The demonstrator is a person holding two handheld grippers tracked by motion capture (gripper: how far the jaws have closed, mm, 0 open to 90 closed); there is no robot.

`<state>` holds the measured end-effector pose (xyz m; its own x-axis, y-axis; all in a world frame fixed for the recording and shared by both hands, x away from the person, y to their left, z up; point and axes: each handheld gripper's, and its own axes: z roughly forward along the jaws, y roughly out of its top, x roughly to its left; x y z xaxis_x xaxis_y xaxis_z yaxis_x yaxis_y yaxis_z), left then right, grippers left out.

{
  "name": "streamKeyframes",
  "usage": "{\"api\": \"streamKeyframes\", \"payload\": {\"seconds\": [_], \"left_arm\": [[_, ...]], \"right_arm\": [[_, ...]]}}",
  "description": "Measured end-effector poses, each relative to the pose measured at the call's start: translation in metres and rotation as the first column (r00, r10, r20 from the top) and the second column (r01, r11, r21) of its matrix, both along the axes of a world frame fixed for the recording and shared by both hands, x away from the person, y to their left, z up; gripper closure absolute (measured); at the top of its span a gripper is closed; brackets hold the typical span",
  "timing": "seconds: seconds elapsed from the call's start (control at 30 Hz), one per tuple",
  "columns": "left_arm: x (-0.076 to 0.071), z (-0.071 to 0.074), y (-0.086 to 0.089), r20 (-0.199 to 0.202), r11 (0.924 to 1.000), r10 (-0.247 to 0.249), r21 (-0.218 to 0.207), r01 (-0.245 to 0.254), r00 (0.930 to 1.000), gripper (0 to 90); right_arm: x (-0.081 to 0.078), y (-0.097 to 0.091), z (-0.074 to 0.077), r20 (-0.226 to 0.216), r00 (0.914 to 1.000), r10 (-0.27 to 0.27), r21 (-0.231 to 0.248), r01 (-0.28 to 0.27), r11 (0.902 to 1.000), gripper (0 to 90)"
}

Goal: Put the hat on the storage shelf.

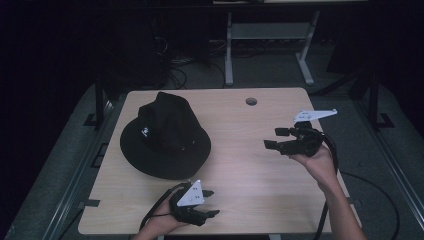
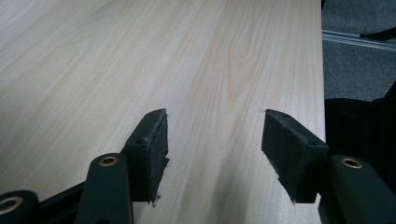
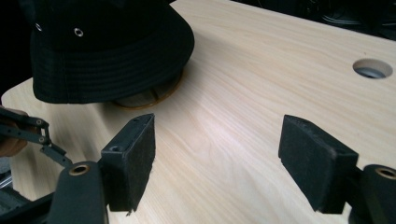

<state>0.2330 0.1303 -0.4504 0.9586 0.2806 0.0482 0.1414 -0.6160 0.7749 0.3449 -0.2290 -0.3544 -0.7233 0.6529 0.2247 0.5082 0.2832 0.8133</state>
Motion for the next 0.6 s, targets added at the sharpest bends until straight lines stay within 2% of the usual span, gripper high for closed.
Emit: {"api": "streamKeyframes", "payload": {"seconds": [0.6], "left_arm": [[0.0, -0.002, -0.001, -0.005, 0.9999, 0.013, -0.006, -0.013, 0.9999, 37.8]], "right_arm": [[-0.029, -0.023, -0.029, -0.014, 0.9994, -0.031, 0.014, 0.031, 0.9994, 25.7]]}}
